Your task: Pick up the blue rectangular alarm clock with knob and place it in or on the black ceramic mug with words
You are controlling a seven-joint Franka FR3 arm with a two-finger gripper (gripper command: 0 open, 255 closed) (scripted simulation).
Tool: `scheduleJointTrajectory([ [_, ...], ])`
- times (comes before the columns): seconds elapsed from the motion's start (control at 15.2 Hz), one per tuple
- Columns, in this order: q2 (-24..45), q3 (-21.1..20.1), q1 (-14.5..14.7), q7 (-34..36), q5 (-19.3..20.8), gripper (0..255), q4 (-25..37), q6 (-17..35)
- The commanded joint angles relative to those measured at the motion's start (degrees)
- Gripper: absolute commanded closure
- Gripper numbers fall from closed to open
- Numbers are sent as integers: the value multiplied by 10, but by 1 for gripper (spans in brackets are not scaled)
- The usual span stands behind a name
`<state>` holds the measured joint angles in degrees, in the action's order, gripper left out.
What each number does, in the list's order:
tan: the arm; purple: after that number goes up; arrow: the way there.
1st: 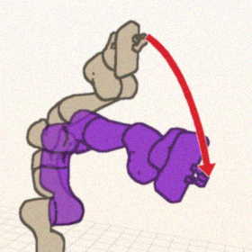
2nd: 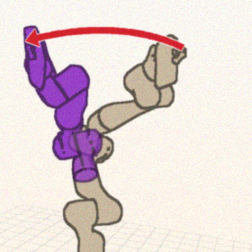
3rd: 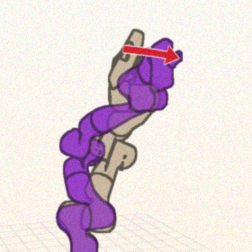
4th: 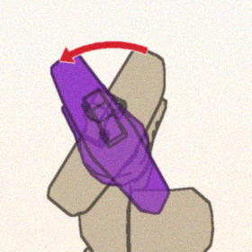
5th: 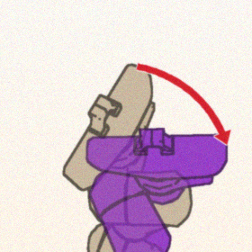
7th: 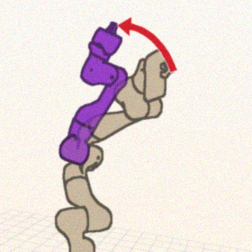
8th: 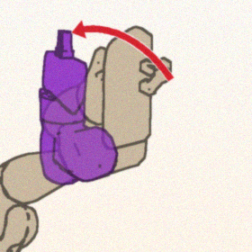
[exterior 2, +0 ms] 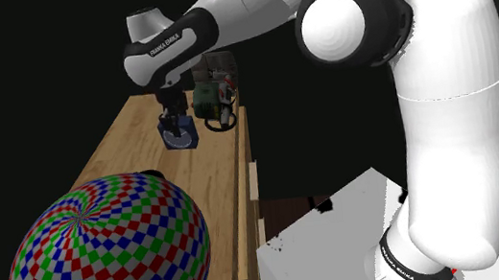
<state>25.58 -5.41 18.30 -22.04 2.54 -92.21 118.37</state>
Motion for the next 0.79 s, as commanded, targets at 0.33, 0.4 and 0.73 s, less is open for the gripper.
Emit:
scheduleJointTrajectory([
  [0.33, -14, -1, 0, -1, -2, 255, 34, -49],
  [0.4, -16, -1, 0, -2, -2, 255, 39, -55],
  [0.73, -24, -2, 0, -2, -3, 255, 66, -90],
])
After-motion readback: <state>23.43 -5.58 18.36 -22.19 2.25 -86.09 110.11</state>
